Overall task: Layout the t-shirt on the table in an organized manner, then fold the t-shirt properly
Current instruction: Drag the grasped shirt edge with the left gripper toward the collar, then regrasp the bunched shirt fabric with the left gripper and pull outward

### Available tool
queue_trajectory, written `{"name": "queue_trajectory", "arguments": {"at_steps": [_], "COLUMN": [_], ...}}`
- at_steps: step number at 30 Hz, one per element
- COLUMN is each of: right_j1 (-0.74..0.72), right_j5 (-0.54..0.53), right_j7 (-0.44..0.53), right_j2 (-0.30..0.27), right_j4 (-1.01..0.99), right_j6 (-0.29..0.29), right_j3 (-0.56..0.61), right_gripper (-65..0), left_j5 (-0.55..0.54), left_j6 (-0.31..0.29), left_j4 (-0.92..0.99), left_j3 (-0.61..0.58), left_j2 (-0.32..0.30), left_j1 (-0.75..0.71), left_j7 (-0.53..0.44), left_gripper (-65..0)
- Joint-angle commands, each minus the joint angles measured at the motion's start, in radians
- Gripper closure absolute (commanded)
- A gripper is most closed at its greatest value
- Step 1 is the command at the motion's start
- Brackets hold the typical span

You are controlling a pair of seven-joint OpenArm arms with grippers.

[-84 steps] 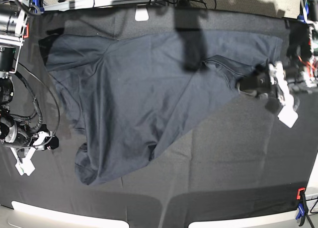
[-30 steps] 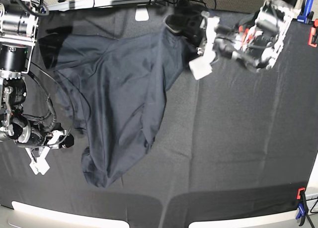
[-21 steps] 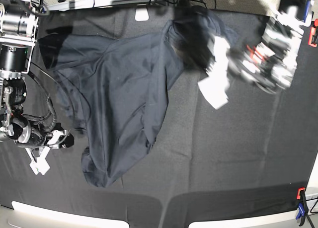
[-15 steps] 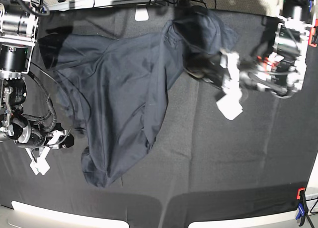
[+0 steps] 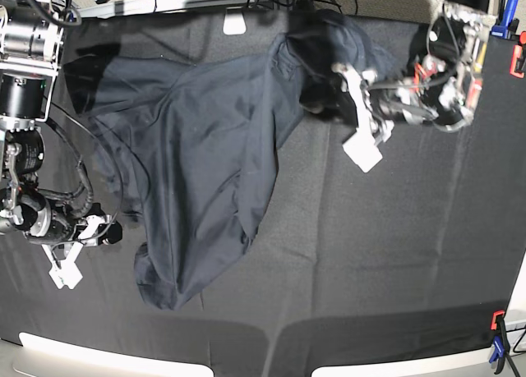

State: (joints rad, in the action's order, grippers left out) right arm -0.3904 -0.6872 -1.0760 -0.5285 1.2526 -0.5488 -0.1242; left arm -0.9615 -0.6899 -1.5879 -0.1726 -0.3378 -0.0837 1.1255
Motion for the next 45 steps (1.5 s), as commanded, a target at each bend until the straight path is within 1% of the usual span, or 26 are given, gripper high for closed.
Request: {"name": "queue_trajectory", "arguments": {"at_steps": [1,3,5,9,10,11,13,16,20,24,26,28,30,33,35,36,37,38,39,40,41,42,43,44,45], "right_j1": [-0.028,-0.028,-0.028,-0.028,-0.028,-0.028,-0.028,-0.028,-0.028,-0.028,-0.028,-0.028,-0.028,-0.028,-0.028,-0.028,-0.028,-0.028,-0.028,-0.028,-0.028,-0.028,-0.028,-0.028,-0.028], "right_j5": [-0.019,-0.019,-0.019,-0.019,-0.019,-0.019,-0.019,-0.019,-0.019,-0.019,-0.019,-0.019,-0.019,-0.019,-0.019,-0.019,-0.019,-0.019,-0.019,-0.019,-0.019,-0.019,-0.019,-0.019,-0.019], "right_j7": [0.013,0.012,0.012,0.012,0.012,0.012,0.013,0.013,0.013,0.013,0.013,0.013,0.013,0.013,0.013,0.013,0.013,0.013,0.013,0.013,0.013,0.013,0.013,0.013,0.013], "right_j2": [-0.017,-0.017,-0.017,-0.017,-0.017,-0.017,-0.017,-0.017,-0.017,-0.017,-0.017,-0.017,-0.017,-0.017,-0.017,-0.017,-0.017,-0.017,-0.017,-0.017,-0.017,-0.017,-0.017,-0.017,-0.017], "right_j4": [0.015,0.015,0.015,0.015,0.015,0.015,0.015,0.015,0.015,0.015,0.015,0.015,0.015,0.015,0.015,0.015,0.015,0.015,0.015,0.015,0.015,0.015,0.015,0.015,0.015], "right_j6": [-0.003,-0.003,-0.003,-0.003,-0.003,-0.003,-0.003,-0.004,-0.003,-0.003,-0.003,-0.003,-0.003,-0.003,-0.003,-0.003,-0.003,-0.003,-0.003,-0.003,-0.003,-0.003,-0.003,-0.003,-0.003], "right_j3": [-0.006,-0.006,-0.006,-0.006,-0.006,-0.006,-0.006,-0.006,-0.006,-0.006,-0.006,-0.006,-0.006,-0.006,-0.006,-0.006,-0.006,-0.006,-0.006,-0.006,-0.006,-0.006,-0.006,-0.006,-0.006], "right_gripper": [-19.3,-19.3,-19.3,-19.3,-19.3,-19.3,-19.3,-19.3,-19.3,-19.3,-19.3,-19.3,-19.3,-19.3,-19.3,-19.3,-19.3,-19.3,-19.3,-19.3,-19.3,-19.3,-19.3,-19.3,-19.3], "left_j5": [0.013,0.100,0.148,0.148,0.149,0.149,0.149,0.149,0.146,0.150,0.150,0.167,0.258,0.445,0.551,0.585,0.594,0.576,0.524,0.446,0.355,0.261,0.164,0.069,-0.014], "left_j6": [-0.008,-0.008,-0.008,-0.008,-0.008,-0.008,-0.008,-0.008,-0.008,-0.008,-0.008,-0.008,-0.008,-0.008,0.085,0.115,0.119,0.118,0.113,0.087,0.050,0.005,-0.008,-0.008,-0.008], "left_j4": [-0.014,-0.014,-0.014,-0.014,-0.014,-0.014,-0.014,-0.014,-0.014,-0.014,-0.014,-0.014,-0.014,-0.014,-0.014,-0.014,-0.014,-0.014,-0.014,-0.014,-0.014,-0.014,-0.014,-0.014,-0.014], "left_j3": [-0.010,-0.033,-0.059,-0.117,-0.128,-0.137,-0.138,-0.122,-0.026,0.135,0.209,0.275,0.323,0.371,0.380,0.380,0.380,0.380,0.380,0.380,0.380,0.380,0.380,0.380,0.380], "left_j2": [-0.003,-0.003,-0.003,-0.003,-0.003,-0.003,-0.003,-0.012,-0.027,-0.034,-0.034,-0.034,-0.034,-0.034,-0.034,-0.034,-0.035,-0.037,-0.040,-0.044,-0.049,-0.053,-0.057,-0.060,-0.059], "left_j1": [0.011,0.011,0.011,0.012,0.012,0.012,0.012,0.031,0.067,0.098,0.103,0.103,0.103,0.103,0.103,0.103,0.104,0.103,0.103,0.103,0.103,0.103,0.103,0.103,0.103], "left_j7": [-0.022,-0.055,-0.080,-0.082,-0.088,-0.095,-0.101,-0.103,-0.103,-0.118,-0.149,-0.201,-0.280,-0.436,-0.527,-0.548,-0.550,-0.533,-0.481,-0.417,-0.344,-0.268,-0.186,-0.102,-0.024], "left_gripper": [-20.3,-20.3,-20.3,-20.2,-19.4,-15.0,0.0,0.0,0.0,0.0,0.0,0.0,0.0,0.0,0.0,0.0,0.0,0.0,0.0,0.0,0.0,-7.4,-15.4,-22.3,-26.6]}}
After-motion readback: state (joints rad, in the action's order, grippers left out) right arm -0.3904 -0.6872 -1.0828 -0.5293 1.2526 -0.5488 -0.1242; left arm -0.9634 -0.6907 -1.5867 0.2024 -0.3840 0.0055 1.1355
